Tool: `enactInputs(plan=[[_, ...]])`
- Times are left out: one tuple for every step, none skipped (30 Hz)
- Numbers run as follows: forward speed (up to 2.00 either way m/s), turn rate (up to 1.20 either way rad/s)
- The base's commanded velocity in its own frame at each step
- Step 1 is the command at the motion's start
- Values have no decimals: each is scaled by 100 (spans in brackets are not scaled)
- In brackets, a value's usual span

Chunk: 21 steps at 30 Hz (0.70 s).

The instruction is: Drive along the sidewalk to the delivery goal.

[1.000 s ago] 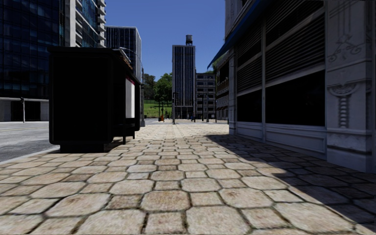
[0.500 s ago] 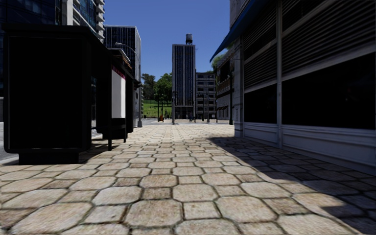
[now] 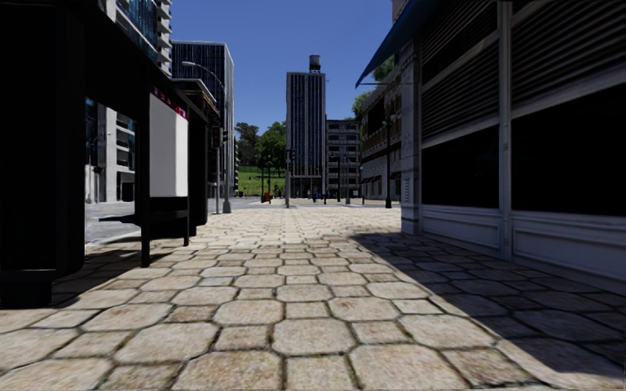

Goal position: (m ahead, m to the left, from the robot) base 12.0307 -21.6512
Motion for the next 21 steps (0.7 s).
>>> enactInputs(plan=[[200,0],[200,0],[200,0],[200,0],[200,0],[200,0],[200,0],[200,0],[200,0],[200,0],[200,0],[200,0],[200,0],[200,0],[200,0],[200,0],[200,0],[200,0],[200,0],[200,0],[200,0]])
